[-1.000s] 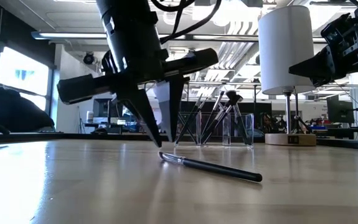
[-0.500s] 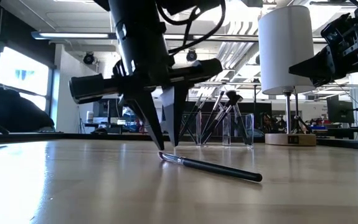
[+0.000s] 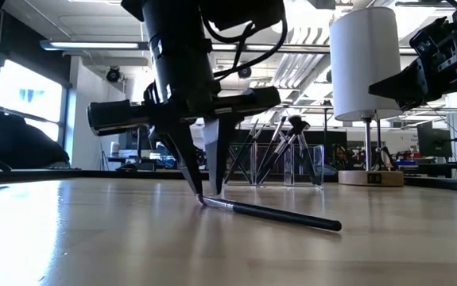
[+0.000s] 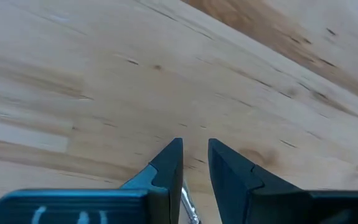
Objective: Put items in baskets/containers
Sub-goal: Put the eyeshadow brush into the middle section of the transparent organizer
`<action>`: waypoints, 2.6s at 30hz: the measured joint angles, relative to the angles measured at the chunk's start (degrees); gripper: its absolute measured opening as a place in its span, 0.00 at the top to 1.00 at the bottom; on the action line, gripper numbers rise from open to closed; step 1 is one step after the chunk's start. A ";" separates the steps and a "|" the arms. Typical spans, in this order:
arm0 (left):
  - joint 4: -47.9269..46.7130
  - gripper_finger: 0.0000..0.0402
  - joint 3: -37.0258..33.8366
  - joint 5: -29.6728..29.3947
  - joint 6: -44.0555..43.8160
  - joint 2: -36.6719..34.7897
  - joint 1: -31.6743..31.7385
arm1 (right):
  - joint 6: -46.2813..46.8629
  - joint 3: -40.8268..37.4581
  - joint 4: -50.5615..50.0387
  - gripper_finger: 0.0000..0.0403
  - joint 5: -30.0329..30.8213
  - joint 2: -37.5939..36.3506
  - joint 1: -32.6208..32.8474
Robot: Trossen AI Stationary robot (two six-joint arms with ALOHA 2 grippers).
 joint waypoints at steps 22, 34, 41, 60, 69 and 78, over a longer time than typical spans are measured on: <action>-1.81 0.82 0.00 6.53 -1.11 0.00 -0.13 | 0.02 0.00 0.00 0.97 0.00 0.02 -0.02; 3.76 0.82 0.12 6.85 -2.06 1.28 -0.09 | -0.29 0.00 -0.01 0.97 0.00 0.02 -0.02; 4.71 0.82 0.21 7.55 -2.19 2.90 0.00 | -0.26 0.00 0.00 0.97 0.00 0.01 -0.02; 1.45 0.97 0.18 3.77 -1.88 3.30 -0.09 | -0.24 0.00 0.00 0.97 0.00 0.02 -0.02; 5.27 0.99 0.00 -4.93 12.58 3.32 -0.02 | -0.24 0.00 0.00 0.97 0.00 0.02 -0.01; 10.38 1.00 0.14 -14.63 18.50 3.52 -0.02 | -0.24 0.00 0.00 0.97 0.00 0.02 -0.01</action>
